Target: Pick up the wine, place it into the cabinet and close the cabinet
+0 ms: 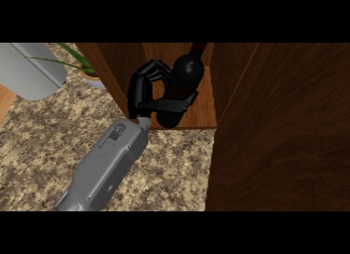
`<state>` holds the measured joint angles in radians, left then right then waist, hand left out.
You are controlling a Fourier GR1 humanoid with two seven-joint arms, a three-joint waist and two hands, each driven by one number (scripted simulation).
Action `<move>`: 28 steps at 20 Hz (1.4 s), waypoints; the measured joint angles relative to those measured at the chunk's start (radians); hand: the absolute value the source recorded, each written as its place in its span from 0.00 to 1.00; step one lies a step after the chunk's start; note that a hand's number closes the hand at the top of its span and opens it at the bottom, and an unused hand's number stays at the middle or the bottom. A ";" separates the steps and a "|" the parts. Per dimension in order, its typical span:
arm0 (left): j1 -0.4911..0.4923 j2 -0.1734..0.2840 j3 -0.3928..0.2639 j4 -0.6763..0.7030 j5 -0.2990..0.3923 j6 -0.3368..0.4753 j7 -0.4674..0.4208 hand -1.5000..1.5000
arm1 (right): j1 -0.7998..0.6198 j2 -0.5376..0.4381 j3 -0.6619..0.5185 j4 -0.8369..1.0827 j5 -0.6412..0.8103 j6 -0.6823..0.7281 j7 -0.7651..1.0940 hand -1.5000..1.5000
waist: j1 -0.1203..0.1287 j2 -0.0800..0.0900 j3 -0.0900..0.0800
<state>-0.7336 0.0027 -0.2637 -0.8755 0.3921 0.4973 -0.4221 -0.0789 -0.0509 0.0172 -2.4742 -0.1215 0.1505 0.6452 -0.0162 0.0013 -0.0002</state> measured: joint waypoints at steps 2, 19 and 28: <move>-0.017 -0.001 0.013 0.045 0.003 -0.022 -0.015 1.00 | 0.003 0.005 0.006 0.003 0.001 0.002 -0.008 0.00 | 0.000 0.000 0.000; -0.261 0.009 0.121 0.423 0.024 -0.003 -0.207 1.00 | -0.007 0.017 0.019 0.010 -0.013 0.015 -0.006 0.00 | -0.021 0.007 0.000; -0.355 0.000 0.200 0.569 0.055 -0.015 -0.255 1.00 | 0.005 0.027 0.030 0.012 -0.015 0.021 -0.018 0.00 | -0.033 0.010 0.000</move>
<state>-1.0885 0.0028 -0.0632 -0.3065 0.4475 0.4819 -0.6768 -0.0740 -0.0239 0.0476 -2.4620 -0.1370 0.1717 0.6271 -0.0490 0.0116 -0.0001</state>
